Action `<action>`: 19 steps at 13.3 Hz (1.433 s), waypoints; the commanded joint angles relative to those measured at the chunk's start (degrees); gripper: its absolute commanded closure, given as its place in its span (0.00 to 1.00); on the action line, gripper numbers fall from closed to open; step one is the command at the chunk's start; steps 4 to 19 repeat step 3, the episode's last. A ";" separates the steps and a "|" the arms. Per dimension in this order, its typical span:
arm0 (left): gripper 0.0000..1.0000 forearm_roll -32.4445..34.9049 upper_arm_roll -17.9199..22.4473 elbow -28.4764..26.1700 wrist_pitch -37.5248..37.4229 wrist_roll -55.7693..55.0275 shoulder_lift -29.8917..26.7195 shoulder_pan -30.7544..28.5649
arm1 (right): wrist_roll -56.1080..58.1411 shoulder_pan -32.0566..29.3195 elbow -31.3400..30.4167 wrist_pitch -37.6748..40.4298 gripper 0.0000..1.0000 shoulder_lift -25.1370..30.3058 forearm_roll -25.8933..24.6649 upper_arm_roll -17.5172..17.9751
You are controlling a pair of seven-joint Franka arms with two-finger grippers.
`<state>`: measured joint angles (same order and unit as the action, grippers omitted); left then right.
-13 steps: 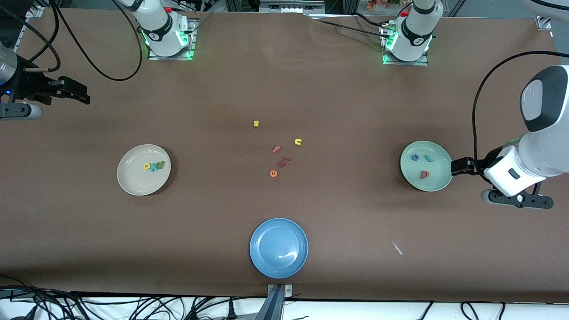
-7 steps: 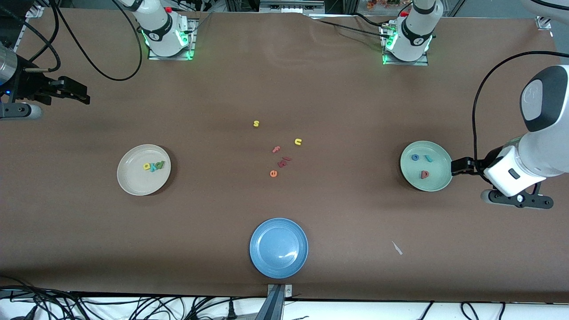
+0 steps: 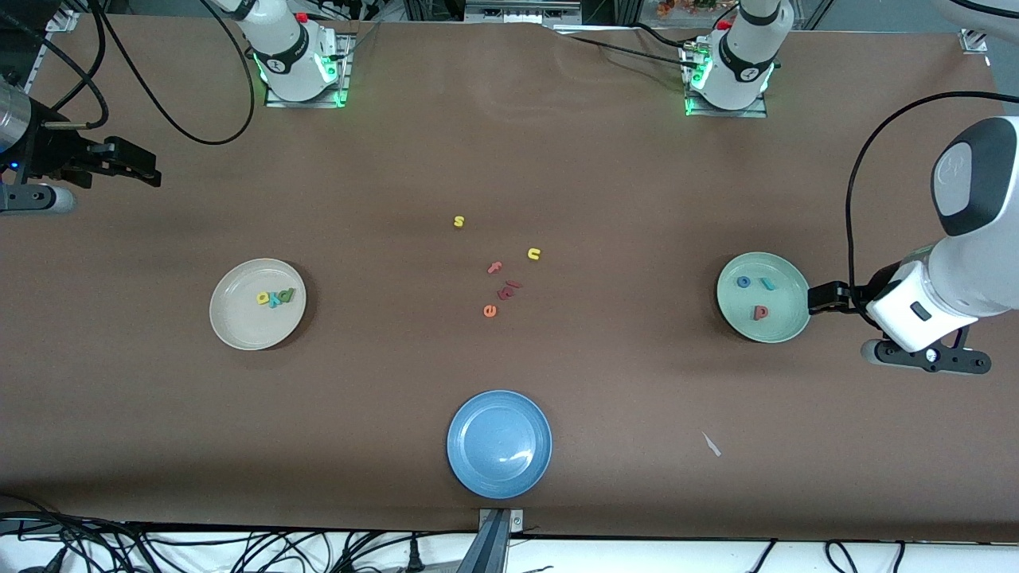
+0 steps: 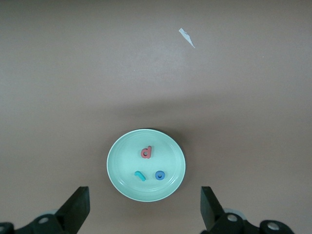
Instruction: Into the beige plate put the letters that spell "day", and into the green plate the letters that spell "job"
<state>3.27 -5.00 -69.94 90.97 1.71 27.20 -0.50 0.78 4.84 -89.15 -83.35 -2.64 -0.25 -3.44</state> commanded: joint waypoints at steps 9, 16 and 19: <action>0.00 -1.69 0.43 -0.02 -0.18 1.63 -0.66 -0.12 | 0.37 -0.80 1.35 0.20 0.00 -0.61 -0.81 0.80; 0.00 -1.69 0.43 -0.02 -0.18 1.63 -0.66 -0.12 | 0.37 -0.80 1.35 0.20 0.00 -0.61 -0.81 0.80; 0.00 -1.69 0.43 -0.02 -0.18 1.63 -0.66 -0.12 | 0.37 -0.80 1.35 0.20 0.00 -0.61 -0.81 0.80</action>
